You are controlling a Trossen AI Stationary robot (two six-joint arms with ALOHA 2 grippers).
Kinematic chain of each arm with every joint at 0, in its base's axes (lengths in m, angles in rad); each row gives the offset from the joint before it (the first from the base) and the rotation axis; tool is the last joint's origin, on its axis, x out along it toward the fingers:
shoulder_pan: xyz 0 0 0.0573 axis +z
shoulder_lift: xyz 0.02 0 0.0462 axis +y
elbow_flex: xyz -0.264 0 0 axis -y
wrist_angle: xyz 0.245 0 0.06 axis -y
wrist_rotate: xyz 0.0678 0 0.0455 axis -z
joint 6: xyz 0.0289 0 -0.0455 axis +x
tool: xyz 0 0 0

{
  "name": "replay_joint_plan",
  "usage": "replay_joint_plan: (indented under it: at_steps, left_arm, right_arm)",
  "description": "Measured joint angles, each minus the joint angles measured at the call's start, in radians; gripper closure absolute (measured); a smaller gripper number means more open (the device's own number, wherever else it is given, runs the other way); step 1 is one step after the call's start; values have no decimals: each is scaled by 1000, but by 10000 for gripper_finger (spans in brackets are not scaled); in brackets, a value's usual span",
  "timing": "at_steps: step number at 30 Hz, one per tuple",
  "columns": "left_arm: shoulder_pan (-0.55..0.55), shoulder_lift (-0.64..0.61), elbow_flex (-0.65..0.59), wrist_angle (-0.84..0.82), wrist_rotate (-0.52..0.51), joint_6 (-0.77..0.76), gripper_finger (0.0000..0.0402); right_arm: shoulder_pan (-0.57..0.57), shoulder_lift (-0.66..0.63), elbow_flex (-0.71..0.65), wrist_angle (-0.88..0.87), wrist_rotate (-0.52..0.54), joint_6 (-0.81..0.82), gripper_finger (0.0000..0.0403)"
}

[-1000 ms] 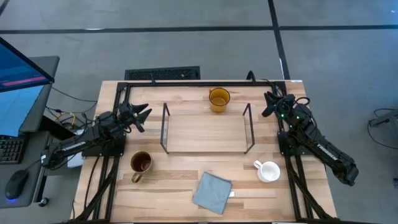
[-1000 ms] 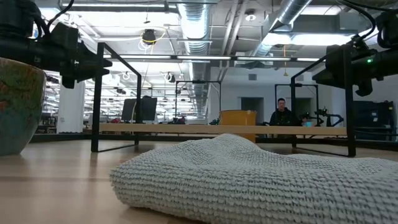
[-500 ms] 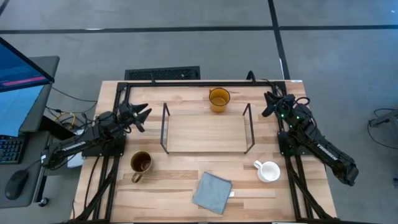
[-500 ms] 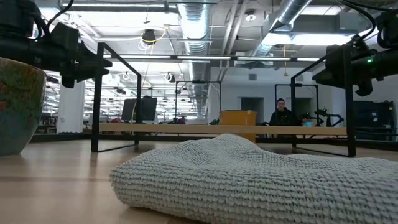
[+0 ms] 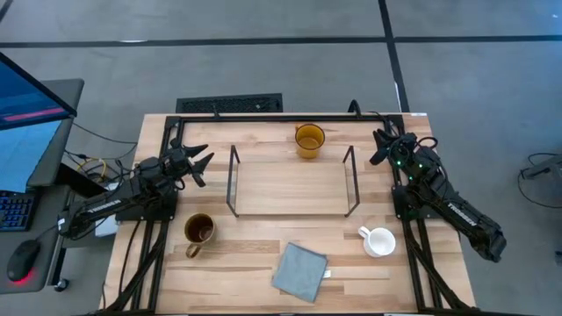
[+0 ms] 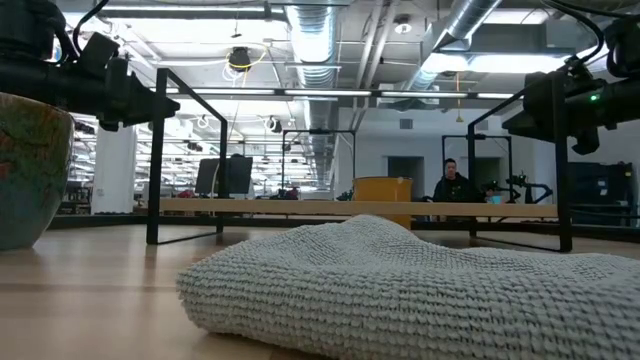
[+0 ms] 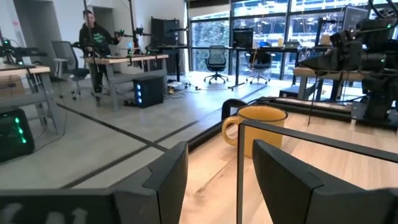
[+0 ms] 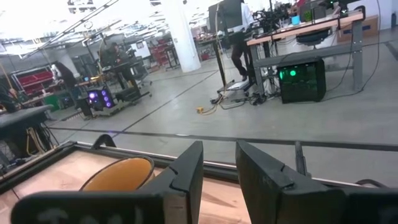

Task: Stack small to large cups/mugs on shelf
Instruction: Put the white cup on the shelf

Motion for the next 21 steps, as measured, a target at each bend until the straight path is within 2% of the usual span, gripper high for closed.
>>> replay_joint_plan:
  at_steps: [7, 14, 17, 21]
  left_arm:
    - [0, 0, 0, 0, 0, -1, 230]
    - [0, 0, 0, 0, 0, -2, 230]
    - [0, 0, 0, 0, 0, -2, 230]
    - [0, 0, 0, 0, 0, -20, 230]
  right_arm:
    - [1, 0, -3, 31, 1, 1, 285]
    - [-7, 0, -3, 236, -4, -4, 285]
    - [-5, 0, 4, 332, -41, -5, 285]
    - [-5, 0, 58, 374, -57, -9, 285]
